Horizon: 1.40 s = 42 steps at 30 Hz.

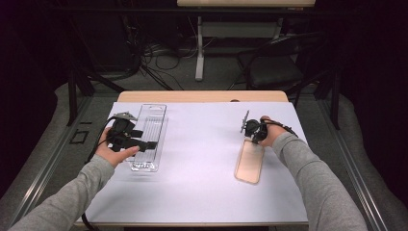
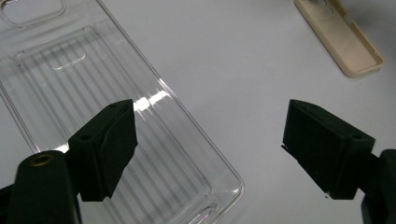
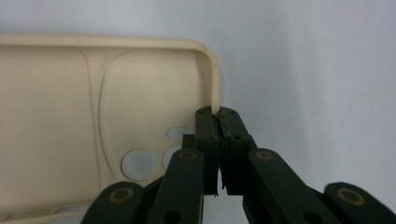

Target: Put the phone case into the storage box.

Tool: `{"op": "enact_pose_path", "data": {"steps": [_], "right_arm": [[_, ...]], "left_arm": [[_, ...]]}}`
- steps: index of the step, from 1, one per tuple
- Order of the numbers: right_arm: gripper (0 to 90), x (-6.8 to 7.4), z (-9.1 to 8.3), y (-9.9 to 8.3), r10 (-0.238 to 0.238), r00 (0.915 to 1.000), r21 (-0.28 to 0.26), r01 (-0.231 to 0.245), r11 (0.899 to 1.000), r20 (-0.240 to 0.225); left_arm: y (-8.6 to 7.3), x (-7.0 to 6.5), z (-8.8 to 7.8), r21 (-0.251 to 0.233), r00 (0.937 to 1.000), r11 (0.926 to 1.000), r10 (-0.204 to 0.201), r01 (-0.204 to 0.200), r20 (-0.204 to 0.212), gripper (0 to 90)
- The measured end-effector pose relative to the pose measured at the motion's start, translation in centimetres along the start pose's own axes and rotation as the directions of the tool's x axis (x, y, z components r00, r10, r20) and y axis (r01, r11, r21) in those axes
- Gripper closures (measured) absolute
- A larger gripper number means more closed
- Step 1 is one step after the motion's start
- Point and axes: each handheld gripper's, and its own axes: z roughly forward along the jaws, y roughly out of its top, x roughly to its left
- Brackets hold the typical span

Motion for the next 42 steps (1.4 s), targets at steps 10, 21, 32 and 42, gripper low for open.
{"op": "enact_pose_path", "data": {"steps": [10, 21, 32, 42], "right_arm": [[88.0, 0.1, 0.2, -0.1, 0.015, 0.9999, -0.036, -0.015, 0.999, 0.006], [88.3, -0.2, -0.8, -0.4, 0.033, 0.9994, -0.064, -0.032, 0.997, 0.011], [88.4, -0.4, -3.4, -1.1, 0.032, 0.9993, -0.067, -0.031, 0.997, 0.019], [88.3, -0.2, -5.5, -1.2, 0.048, 0.9965, -0.190, -0.035, 0.981, 0.068]], "left_arm": [[0.0, 0.0, 0.1, 0.003, 1.0000, 1.0000, -0.002, 0.002, 0.003, 17.9], [0.0, 0.0, 0.1, 0.002, 1.0000, 1.0000, -0.002, 0.002, 0.000, 17.9], [0.0, 0.0, 0.1, 0.005, 1.0000, 1.0000, -0.005, 0.005, 0.003, 17.9], [0.0, -0.1, 0.1, -0.002, 1.0000, 1.0000, -0.005, 0.005, -0.002, 17.9]]}}
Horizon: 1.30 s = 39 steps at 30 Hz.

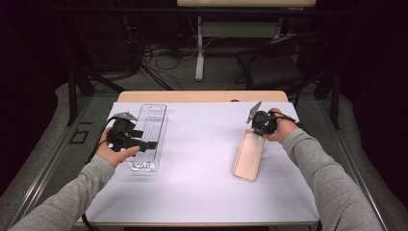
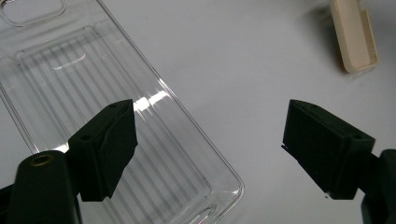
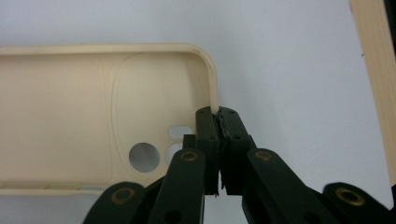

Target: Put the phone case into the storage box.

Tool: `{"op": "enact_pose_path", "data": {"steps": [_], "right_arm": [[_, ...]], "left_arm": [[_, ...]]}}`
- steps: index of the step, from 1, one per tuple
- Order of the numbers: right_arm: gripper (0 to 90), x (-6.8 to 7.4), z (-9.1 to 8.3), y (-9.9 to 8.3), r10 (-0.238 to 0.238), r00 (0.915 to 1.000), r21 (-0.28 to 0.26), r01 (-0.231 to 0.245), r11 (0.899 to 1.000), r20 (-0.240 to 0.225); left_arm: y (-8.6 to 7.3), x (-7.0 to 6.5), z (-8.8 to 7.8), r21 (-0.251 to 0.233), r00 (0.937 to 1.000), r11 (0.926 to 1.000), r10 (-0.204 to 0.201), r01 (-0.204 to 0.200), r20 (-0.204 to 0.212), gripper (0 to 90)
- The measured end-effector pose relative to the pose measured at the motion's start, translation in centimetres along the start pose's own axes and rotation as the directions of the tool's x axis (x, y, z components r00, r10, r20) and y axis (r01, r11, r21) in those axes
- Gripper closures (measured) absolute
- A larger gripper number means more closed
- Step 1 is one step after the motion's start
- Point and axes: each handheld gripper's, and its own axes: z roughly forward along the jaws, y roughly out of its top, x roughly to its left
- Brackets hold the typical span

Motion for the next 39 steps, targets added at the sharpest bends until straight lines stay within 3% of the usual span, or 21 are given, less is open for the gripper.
{"op": "enact_pose_path", "data": {"steps": [13, 16, 39], "right_arm": [[88.1, 0.3, -2.3, 1.4, 0.015, 0.9959, -0.110, -0.005, 0.994, 0.089], [88.1, 0.4, -2.8, 1.9, 0.021, 0.9934, -0.113, -0.008, 0.994, 0.113], [87.9, 1.7, -5.0, 6.4, 0.024, 0.9870, -0.215, 0.011, 0.977, 0.159]], "left_arm": [[0.0, 0.0, -0.3, -0.014, 1.0000, 0.9999, -0.002, 0.002, -0.003, 17.9], [0.1, 0.0, -0.3, -0.018, 1.0000, 0.9998, 0.000, 0.000, -0.004, 17.9], [0.9, -0.3, 0.1, -0.068, 0.9999, 0.9977, 0.005, -0.004, 0.010, 21.4]]}}
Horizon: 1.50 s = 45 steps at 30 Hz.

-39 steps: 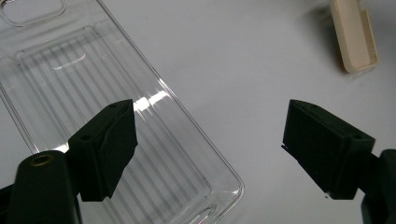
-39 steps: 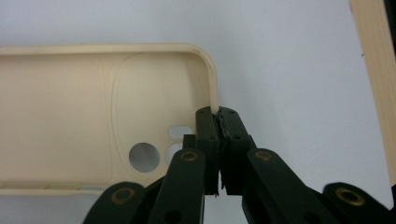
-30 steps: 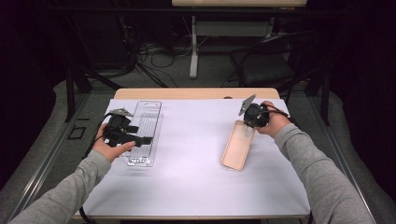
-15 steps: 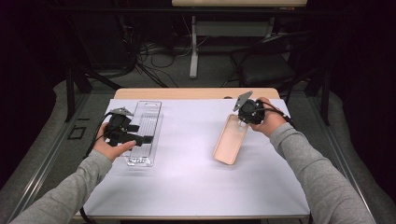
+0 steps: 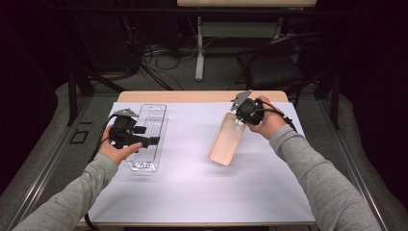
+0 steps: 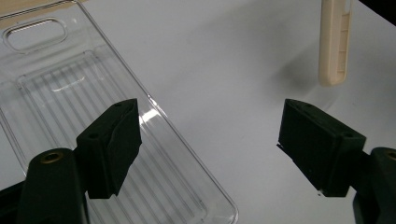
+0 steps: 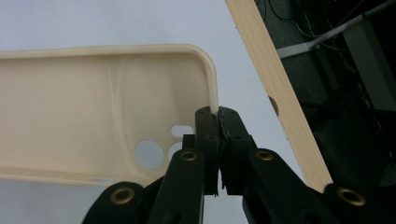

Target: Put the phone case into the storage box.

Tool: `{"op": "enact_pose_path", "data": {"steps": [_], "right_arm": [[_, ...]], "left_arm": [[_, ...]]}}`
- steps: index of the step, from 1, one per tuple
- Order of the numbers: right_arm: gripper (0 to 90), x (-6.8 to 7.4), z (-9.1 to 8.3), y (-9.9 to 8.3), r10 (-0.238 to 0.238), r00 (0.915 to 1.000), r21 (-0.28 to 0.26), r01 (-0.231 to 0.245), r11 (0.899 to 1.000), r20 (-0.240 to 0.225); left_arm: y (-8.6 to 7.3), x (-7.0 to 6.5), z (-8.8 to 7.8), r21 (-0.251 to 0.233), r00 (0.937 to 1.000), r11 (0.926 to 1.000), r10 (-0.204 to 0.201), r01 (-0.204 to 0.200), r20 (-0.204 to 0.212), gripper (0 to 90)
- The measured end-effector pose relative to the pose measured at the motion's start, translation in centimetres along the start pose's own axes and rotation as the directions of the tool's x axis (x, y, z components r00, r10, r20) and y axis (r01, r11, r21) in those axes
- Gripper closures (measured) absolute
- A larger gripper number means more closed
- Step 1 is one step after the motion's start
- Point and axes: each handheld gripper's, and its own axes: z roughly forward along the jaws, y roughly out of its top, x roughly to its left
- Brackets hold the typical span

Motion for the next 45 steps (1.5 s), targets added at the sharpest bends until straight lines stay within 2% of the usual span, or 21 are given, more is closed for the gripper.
{"op": "enact_pose_path", "data": {"steps": [7, 12, 16, 27, 34, 40, 45], "right_arm": [[87.9, 0.3, -0.1, 1.7, -0.011, 0.9999, -0.034, 0.012, 0.999, 0.005], [87.9, 0.6, -0.2, 3.1, -0.036, 0.9993, -0.049, 0.036, 0.998, 0.010], [87.9, 0.9, -0.3, 4.0, -0.038, 0.9991, -0.066, 0.039, 0.997, 0.020], [87.9, 1.3, -0.5, 5.6, -0.057, 0.9975, -0.081, 0.061, 0.995, 0.043], [87.9, 1.5, -0.6, 5.9, -0.064, 0.9965, -0.091, 0.069, 0.993, 0.053], [87.8, 1.9, -0.5, 6.0, -0.080, 0.9951, -0.078, 0.085, 0.993, 0.057], [87.8, 2.1, -0.5, 6.1, -0.087, 0.9943, -0.085, 0.092, 0.992, 0.061]], "left_arm": [[0.3, -0.4, 0.2, -0.008, 0.9999, 0.9999, 0.008, -0.008, 0.010, 21.7], [0.6, -1.0, 0.5, -0.016, 0.9994, 0.9996, 0.025, -0.025, 0.025, 23.2], [1.0, -1.6, 0.6, -0.025, 0.9985, 0.9990, 0.038, -0.037, 0.041, 23.9], [1.8, -2.6, 1.4, -0.039, 0.9943, 0.9978, 0.057, -0.053, 0.090, 31.6], [2.6, -3.2, 1.6, -0.014, 0.9898, 0.9988, 0.048, -0.047, 0.134, 42.7], [3.4, -3.9, 2.0, 0.013, 0.9867, 0.9986, 0.048, -0.051, 0.155, 46.1], [3.8, -4.2, 2.7, 0.036, 0.9870, 0.9982, 0.043, -0.049, 0.155, 47.4]]}}
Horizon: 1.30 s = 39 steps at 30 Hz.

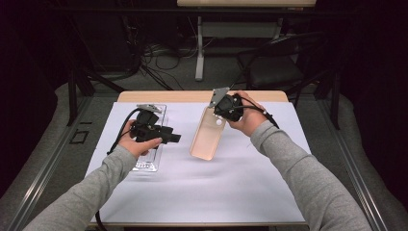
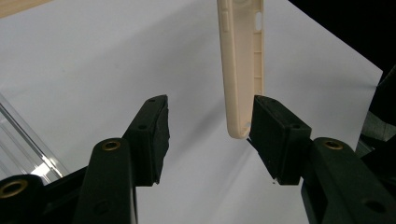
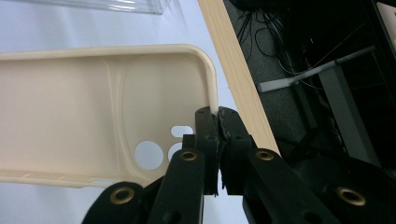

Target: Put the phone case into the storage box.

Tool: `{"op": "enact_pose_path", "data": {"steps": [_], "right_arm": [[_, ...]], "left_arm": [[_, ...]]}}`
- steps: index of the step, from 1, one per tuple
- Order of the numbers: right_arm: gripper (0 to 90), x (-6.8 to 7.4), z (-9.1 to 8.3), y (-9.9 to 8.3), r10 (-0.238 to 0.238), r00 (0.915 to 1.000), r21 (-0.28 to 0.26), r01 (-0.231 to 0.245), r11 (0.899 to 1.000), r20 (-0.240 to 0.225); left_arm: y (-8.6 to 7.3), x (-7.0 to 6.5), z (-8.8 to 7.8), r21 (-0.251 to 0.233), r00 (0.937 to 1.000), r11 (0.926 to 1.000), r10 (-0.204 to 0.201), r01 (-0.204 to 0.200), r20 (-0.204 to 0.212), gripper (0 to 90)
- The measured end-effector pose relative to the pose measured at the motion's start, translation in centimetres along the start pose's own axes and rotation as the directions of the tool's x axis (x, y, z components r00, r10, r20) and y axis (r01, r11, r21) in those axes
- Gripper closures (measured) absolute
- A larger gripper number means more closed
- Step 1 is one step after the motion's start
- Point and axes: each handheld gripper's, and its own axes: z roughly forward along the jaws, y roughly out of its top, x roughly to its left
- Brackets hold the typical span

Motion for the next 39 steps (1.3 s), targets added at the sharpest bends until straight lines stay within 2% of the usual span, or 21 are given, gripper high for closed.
{"op": "enact_pose_path", "data": {"steps": [4, 12, 13, 14, 17, 26, 30, 33, 39], "right_arm": [[87.8, 0.2, 0.0, 0.1, -0.002, 1.0000, 0.001, 0.002, 1.000, 0.000], [87.8, 0.4, 0.0, 0.2, -0.018, 0.9998, 0.000, 0.018, 1.000, 0.000], [87.8, 0.5, 0.0, 0.3, -0.021, 0.9998, -0.001, 0.021, 1.000, -0.002], [87.8, 0.5, 0.0, 0.3, -0.019, 0.9998, 0.000, 0.019, 1.000, -0.001], [87.8, 0.6, 0.0, 0.3, -0.024, 0.9997, -0.002, 0.024, 1.000, 0.000], [87.8, 0.9, 0.1, 0.5, -0.036, 0.9994, 0.001, 0.036, 0.999, -0.004], [87.8, 1.0, 0.2, 0.5, -0.042, 0.9991, 0.000, 0.042, 0.999, -0.005], [87.8, 1.1, 0.2, 0.6, -0.052, 0.9986, -0.002, 0.052, 0.999, -0.007], [87.8, 1.3, 0.2, 0.7, -0.056, 0.9984, -0.005, 0.056, 0.998, -0.012]], "left_arm": [[0.2, -0.1, 0.6, -0.002, 1.0000, 1.0000, 0.002, -0.002, 0.005, 48.0], [0.7, -0.2, 1.6, 0.003, 0.9988, 0.9998, 0.019, -0.019, 0.045, 47.9], [0.7, -0.3, 1.8, 0.006, 0.9992, 0.9998, 0.020, -0.020, 0.034, 46.8], [0.8, -0.2, 1.9, 0.011, 0.9986, 0.9998, 0.013, -0.014, 0.050, 46.1], [0.8, -0.2, 2.2, 0.014, 0.9977, 0.9999, -0.001, 0.000, 0.067, 47.6], [1.0, -0.1, 3.3, 0.032, 0.9971, 0.9995, 0.002, -0.004, 0.077, 52.6], [1.1, 0.0, 3.6, 0.031, 0.9946, 0.9995, -0.005, 0.002, 0.104, 54.0], [1.2, -0.2, 3.9, 0.037, 0.9952, 0.9993, 0.001, -0.005, 0.098, 55.3], [1.2, -0.4, 4.6, 0.062, 0.9919, 0.9981, -0.003, -0.005, 0.127, 59.4]]}}
